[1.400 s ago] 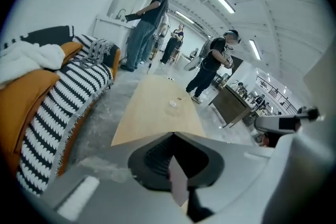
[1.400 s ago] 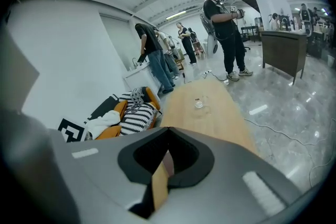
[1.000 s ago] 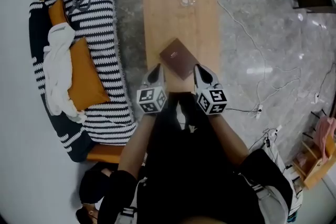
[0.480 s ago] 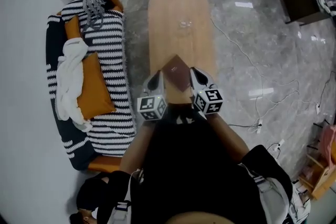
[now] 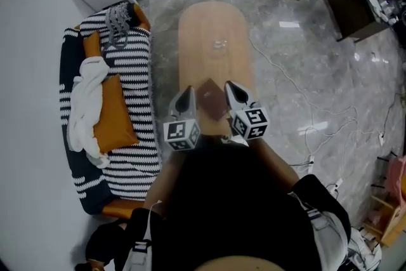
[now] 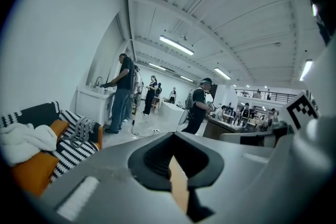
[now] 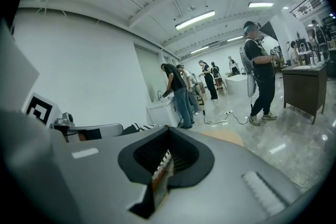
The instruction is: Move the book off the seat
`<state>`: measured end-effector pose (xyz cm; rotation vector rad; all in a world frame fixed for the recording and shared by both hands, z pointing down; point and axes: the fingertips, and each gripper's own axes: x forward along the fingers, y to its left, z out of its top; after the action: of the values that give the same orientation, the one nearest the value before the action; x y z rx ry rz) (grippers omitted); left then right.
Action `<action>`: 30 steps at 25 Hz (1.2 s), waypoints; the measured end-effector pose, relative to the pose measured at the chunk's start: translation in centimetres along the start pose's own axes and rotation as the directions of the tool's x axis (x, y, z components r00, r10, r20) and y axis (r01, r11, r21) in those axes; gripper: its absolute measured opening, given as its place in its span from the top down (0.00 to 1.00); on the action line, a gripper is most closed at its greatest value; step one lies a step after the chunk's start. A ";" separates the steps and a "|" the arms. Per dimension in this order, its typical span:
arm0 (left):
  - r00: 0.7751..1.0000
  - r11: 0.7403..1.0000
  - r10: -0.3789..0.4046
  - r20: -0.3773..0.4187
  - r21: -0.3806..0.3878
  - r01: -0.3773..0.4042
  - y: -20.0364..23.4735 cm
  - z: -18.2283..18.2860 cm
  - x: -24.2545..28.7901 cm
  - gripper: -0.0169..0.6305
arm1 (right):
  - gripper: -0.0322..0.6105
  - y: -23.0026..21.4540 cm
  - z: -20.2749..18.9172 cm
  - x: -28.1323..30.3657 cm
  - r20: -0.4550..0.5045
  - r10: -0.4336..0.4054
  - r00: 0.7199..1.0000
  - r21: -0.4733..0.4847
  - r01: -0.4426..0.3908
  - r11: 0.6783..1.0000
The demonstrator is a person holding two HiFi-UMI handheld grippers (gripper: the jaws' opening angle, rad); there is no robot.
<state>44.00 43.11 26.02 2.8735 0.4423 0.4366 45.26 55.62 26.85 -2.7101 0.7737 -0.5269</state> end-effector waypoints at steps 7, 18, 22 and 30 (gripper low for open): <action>0.997 0.996 -0.010 0.076 0.087 0.003 -1.1 2.5 -1.2 0.96 | 0.94 1.4 2.2 -1.8 0.045 0.013 0.999 -0.044 -0.011 0.999; 0.995 0.998 0.001 0.098 0.063 -0.007 -1.9 3.6 -1.4 0.96 | 0.94 1.6 2.7 -1.6 0.066 0.059 0.996 -0.070 -0.054 0.996; 0.996 0.998 -0.002 0.093 0.066 -0.004 -1.8 3.4 -1.3 0.96 | 0.94 1.6 2.4 -1.6 0.059 0.060 0.996 -0.065 -0.056 0.996; 0.997 0.997 -0.018 0.074 0.081 0.012 -1.2 2.2 -0.7 0.96 | 0.94 0.9 2.0 -1.5 0.047 0.046 0.998 -0.064 -0.043 0.997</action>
<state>43.78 43.72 23.46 2.9507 0.4783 0.3151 44.53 56.05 24.37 -2.7450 0.8496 -0.4318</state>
